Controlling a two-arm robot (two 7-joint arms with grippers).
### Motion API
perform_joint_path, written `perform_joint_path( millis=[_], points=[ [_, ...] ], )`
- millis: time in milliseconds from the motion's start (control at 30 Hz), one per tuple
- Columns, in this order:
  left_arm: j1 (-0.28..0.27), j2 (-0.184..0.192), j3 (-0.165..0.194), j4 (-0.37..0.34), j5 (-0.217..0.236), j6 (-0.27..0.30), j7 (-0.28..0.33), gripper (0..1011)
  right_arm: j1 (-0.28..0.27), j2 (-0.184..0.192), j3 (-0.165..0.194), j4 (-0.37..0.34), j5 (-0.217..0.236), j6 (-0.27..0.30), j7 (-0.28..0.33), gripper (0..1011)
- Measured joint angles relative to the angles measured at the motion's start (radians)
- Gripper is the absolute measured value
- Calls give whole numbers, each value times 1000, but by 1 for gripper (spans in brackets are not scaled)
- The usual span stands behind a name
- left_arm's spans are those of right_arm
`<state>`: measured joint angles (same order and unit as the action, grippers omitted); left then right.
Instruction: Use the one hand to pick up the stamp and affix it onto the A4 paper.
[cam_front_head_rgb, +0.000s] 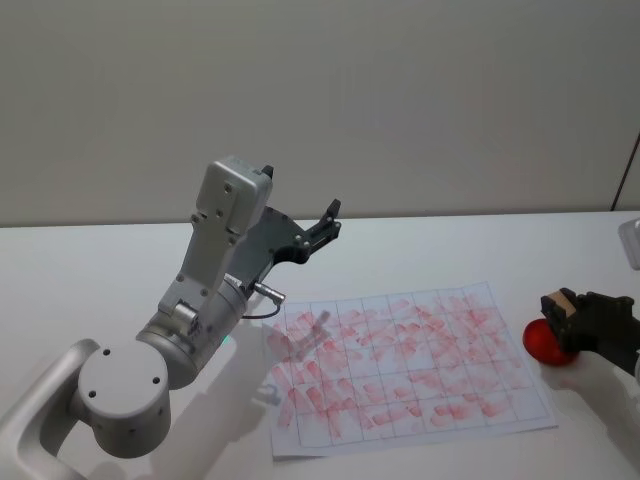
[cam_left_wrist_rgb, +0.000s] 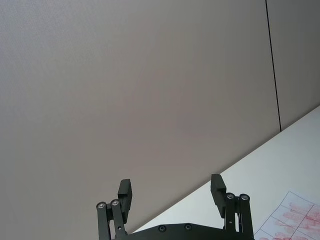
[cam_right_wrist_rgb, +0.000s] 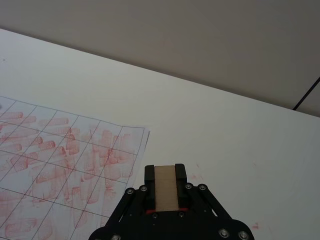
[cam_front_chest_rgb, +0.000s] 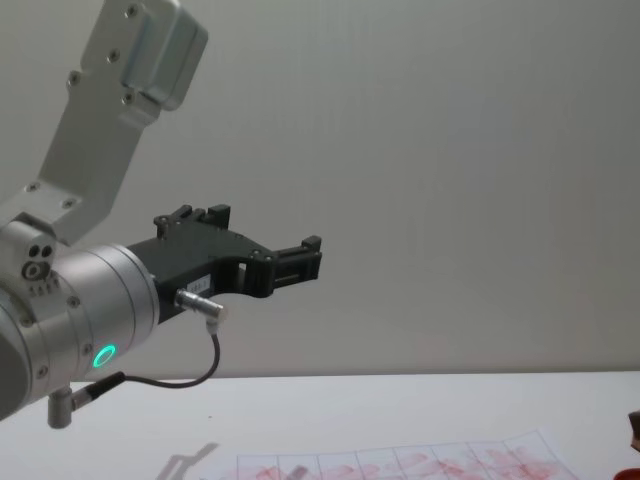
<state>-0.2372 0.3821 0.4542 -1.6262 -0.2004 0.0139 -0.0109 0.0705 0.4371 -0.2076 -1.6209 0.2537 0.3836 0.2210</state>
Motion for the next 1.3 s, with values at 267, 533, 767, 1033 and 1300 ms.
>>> perform_joint_path(
  millis=[267,533,767,1033,1300],
  points=[
    [0,0,0,0,0,0,0,1001,19,-8,-5,23,-10,9,24,219],
    [0,0,0,0,0,0,0,1001,33,-15,-9,42,-18,14,43,239],
    [0,0,0,0,0,0,0,1001,39,-18,-11,49,-20,17,51,449],
    [0,0,0,0,0,0,0,1001,43,-20,-12,55,-23,19,56,721],
    [0,0,0,0,0,0,0,1001,45,-21,-13,57,-24,20,59,935]
  ],
)
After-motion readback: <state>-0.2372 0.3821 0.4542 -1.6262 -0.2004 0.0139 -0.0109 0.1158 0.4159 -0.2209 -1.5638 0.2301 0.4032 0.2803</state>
